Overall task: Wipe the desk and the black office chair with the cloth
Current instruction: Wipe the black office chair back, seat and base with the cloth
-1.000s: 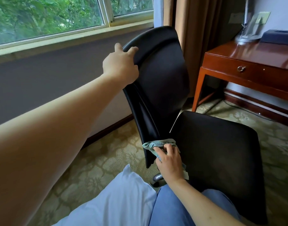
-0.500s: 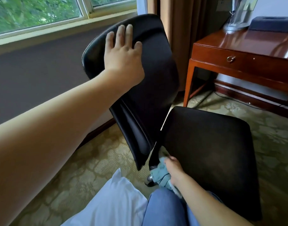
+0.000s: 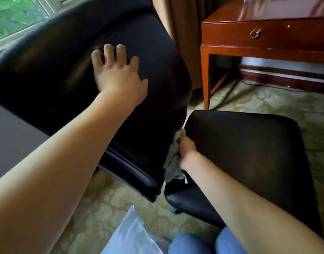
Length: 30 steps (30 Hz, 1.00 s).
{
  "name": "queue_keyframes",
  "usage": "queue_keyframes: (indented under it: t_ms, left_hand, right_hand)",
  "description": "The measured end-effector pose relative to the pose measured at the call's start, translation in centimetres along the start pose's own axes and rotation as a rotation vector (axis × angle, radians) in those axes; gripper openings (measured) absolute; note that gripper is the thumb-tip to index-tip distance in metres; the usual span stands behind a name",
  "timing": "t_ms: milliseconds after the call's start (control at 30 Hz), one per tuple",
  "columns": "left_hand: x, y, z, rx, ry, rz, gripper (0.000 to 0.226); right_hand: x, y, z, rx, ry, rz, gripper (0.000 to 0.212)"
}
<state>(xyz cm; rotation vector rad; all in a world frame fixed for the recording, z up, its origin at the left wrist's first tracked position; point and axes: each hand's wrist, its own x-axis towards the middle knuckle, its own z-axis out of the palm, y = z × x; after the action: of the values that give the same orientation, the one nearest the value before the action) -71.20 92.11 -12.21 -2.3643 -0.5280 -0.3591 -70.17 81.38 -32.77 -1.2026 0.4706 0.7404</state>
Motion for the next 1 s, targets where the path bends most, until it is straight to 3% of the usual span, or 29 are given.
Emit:
queue_keyframes:
  t_ms: [100,200,267,333,433,533,600,767,867,933,1000]
  left_hand:
    - [0.9,0.2,-0.2,-0.027,0.001,-0.024,0.067]
    - [1.0,0.2,-0.3,-0.04,0.0,-0.041,0.065]
    - [0.7,0.1,-0.1,-0.032,0.011,-0.048,0.064]
    - [0.4,-0.1,0.3,-0.025,0.032,-0.048,0.063]
    - [-0.3,-0.3,0.4,-0.028,0.052,-0.033,0.063]
    - [-0.7,-0.2,0.4,-0.045,0.031,-0.025,0.065]
    - [-0.8,-0.3,0.2,-0.069,0.029,-0.018,0.065]
    - [-1.0,0.7,0.0,-0.117,0.026,0.003,0.066]
    - [-0.8,2.4,0.1,-0.181,0.008,0.073,0.067]
    - [-0.6,4.0,0.3,-0.214,-0.002,0.138,0.067]
    - [-0.1,5.8,0.5,-0.232,-0.018,0.206,0.065]
  right_hand:
    - [0.4,-1.9,0.5,0.036,-0.026,-0.213,0.043]
    - [-1.4,2.3,1.0,-0.18,0.015,-0.386,0.046]
    - [-2.5,5.2,1.1,-0.217,0.037,-0.385,0.042]
    - [-2.8,6.6,0.5,-0.184,0.011,-0.271,0.036]
    - [-3.8,7.8,-1.1,-0.133,-0.085,0.05,0.024]
    - [-5.5,7.5,-1.7,-0.149,-0.139,0.172,0.022]
    - [-5.6,5.7,-1.4,-0.114,-0.143,0.073,0.027]
    - [-4.7,3.0,-0.5,-0.204,-0.167,-0.385,0.043]
    - [-4.6,5.9,-0.7,-0.283,-0.109,-0.465,0.046]
    - [-3.9,8.7,-1.1,-0.284,-0.08,-0.351,0.045]
    - [-2.8,9.9,-1.2,-0.096,-0.103,-0.103,0.039]
